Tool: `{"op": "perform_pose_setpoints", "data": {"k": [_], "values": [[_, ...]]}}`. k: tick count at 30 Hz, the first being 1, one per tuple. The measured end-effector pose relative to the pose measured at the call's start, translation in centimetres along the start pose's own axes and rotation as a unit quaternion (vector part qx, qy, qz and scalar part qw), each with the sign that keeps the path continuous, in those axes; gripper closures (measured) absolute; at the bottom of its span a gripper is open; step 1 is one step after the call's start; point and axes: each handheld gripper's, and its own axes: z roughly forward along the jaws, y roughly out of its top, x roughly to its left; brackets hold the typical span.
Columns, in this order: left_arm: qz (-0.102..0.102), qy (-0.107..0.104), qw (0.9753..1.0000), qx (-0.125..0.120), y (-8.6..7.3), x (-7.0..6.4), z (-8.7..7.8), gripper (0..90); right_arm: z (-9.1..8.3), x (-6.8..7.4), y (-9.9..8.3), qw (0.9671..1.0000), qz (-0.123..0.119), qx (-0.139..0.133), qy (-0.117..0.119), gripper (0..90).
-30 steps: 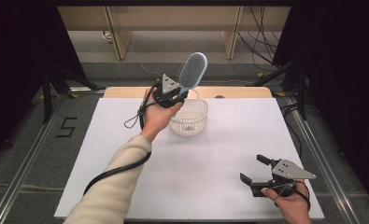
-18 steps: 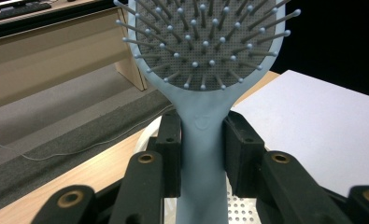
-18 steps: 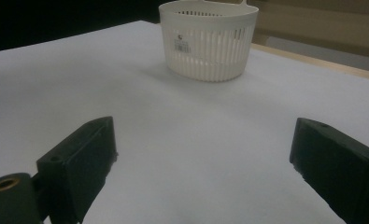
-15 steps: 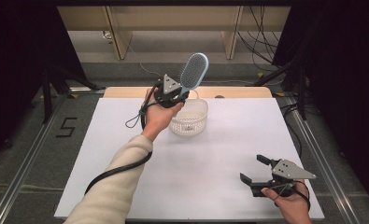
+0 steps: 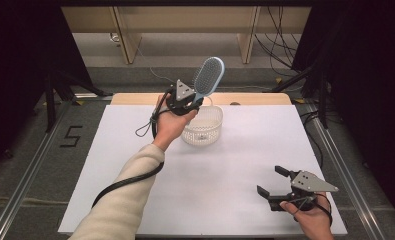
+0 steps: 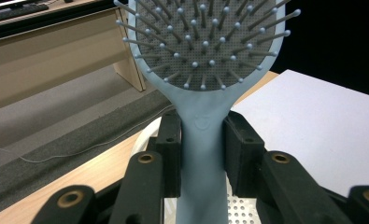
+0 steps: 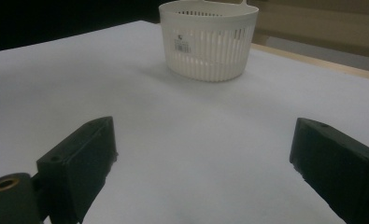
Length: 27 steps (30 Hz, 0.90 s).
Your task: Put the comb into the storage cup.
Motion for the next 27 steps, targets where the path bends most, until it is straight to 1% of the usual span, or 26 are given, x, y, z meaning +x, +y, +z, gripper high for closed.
{"op": "perform_pose_setpoints", "data": {"k": [2, 17, 19, 22, 27], "values": [[-0.001, 0.000, 1.0000, 0.000, 0.0, 0.0, 0.1, 69.7, 0.0, 0.0, 0.0, 1.0000, 0.001, 0.000, 0.000, 7.9], [0.007, -0.004, 1.0000, -0.001, -0.2, -0.2, 0.7, 69.7, 0.0, 0.0, 0.0, 1.0000, 0.000, -0.001, 0.000, 7.9], [0.007, -0.003, 1.0000, -0.001, -0.3, -0.2, 0.8, 69.7, 0.0, 0.0, 0.0, 1.0000, 0.000, -0.001, 0.000, 7.9], [0.003, -0.003, 1.0000, 0.000, -0.4, -0.1, 0.9, 69.7, 0.0, 0.0, 0.0, 1.0000, 0.000, -0.001, 0.000, 7.9], [0.007, -0.003, 1.0000, 0.000, -0.6, 0.0, 1.1, 69.7, 0.0, 0.0, 0.0, 1.0000, -0.001, -0.001, -0.001, 7.9]]}}
